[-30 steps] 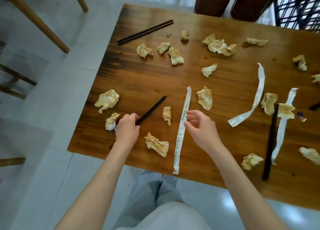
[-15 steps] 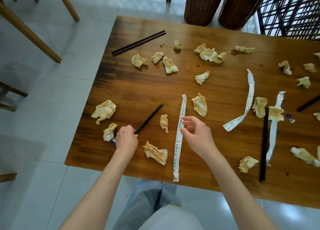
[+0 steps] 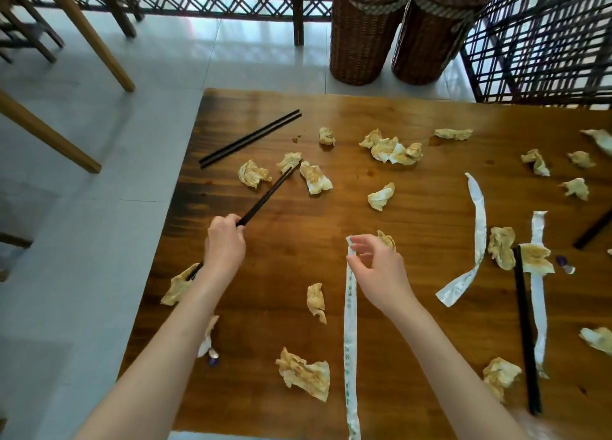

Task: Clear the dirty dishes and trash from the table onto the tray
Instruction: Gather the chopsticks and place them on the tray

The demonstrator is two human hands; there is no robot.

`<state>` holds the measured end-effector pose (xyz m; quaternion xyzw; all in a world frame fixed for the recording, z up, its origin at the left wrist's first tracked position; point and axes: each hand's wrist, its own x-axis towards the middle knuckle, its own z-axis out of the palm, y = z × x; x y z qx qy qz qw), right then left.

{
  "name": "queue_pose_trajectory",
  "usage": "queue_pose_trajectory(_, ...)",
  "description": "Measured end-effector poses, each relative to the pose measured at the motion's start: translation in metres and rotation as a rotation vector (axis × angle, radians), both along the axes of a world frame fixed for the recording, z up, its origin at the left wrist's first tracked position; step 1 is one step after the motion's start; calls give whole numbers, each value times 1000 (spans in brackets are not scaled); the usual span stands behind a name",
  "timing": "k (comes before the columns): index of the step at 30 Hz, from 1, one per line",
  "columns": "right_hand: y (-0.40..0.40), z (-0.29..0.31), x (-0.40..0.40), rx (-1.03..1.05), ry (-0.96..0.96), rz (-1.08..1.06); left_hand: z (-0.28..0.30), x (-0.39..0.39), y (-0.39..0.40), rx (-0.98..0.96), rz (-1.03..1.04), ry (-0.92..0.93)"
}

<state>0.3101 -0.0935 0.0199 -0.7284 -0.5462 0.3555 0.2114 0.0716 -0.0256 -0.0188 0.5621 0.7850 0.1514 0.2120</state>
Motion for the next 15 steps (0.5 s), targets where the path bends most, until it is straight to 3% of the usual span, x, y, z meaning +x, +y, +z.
queue_pose_trajectory(8, 110, -22, -12, 104, -24, -58, -20, -1, 130, 29, -124, 52)
queue_pose_trajectory(15, 166, -35, -6, 146, -19, -70, -32, -8, 203, 74, -231, 262)
